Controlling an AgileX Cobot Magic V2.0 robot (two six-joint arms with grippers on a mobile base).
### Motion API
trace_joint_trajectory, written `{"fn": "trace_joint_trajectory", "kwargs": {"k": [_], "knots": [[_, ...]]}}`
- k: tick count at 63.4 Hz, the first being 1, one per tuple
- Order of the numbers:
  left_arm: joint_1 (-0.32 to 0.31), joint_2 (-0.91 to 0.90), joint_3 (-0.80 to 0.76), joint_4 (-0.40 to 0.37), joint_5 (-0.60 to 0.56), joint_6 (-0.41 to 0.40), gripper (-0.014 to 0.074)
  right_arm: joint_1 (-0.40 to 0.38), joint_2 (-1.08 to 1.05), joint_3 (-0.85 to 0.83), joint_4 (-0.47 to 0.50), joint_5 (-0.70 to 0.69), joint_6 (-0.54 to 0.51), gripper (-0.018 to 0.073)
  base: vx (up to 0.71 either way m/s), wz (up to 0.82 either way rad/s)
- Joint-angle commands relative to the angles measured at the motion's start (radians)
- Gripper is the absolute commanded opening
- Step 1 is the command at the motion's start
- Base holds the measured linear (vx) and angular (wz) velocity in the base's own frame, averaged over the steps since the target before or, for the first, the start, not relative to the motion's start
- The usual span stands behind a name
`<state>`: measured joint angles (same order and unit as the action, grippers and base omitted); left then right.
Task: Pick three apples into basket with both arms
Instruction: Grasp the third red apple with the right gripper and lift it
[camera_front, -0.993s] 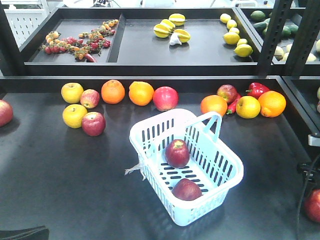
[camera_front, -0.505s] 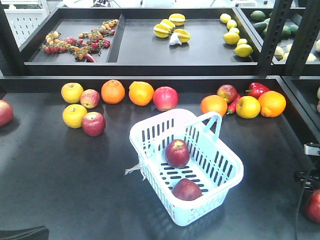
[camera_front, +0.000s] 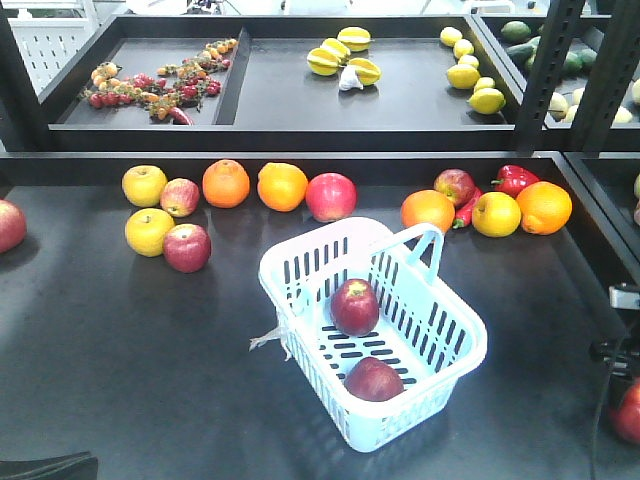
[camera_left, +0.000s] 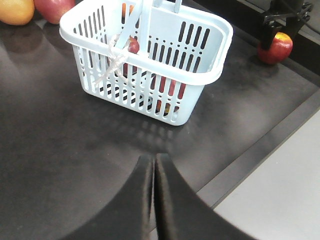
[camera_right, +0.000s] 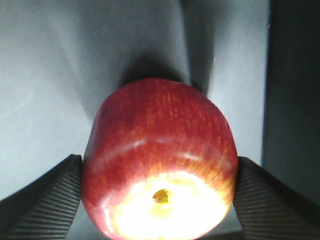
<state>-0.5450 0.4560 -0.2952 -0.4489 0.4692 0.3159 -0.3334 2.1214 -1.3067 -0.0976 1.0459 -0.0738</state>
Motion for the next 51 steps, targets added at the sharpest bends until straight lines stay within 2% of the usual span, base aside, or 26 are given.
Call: {"fn": "trace_joint_trajectory", "kwargs": {"k": [1,9,16,34,42,51], "knots": [[-0.002,0.003,-0.025,-0.022,-0.057,-0.008,-0.0008,-0.005,-0.109,-0.024,0.023,0.024,-0.037,0.012,0.0,0.0],[-0.002,0.003,-0.025,-0.022,-0.057,-0.008,-0.0008,-0.005,-0.197,-0.024,0.087,0.018,-0.076,0.0071,0.0,0.0],[-0.002,0.003,-0.025,-0.022,-0.057,-0.008,-0.0008,-0.004,-0.28,-0.024,0.184,0.034,-0.125,0.0062,0.0,0.0],[-0.002,0.003,-0.025,-0.022,-0.057,-0.008,-0.0008,0.003,-0.494,-0.024,0.581,0.094,-0.346,0.0064,0.0,0.0],[-0.002,0.003,-0.025,-0.022,-0.057,-0.008,-0.0008,0.068,-0.552,-0.024,0.721,0.108,-0.413,0.0064,0.0,0.0],[-0.002,0.003,-0.025,-0.022,-0.057,-0.008,-0.0008,0.209,-0.55,-0.024,0.731,0.073,-0.418,0.0064,0.0,0.0]]}}
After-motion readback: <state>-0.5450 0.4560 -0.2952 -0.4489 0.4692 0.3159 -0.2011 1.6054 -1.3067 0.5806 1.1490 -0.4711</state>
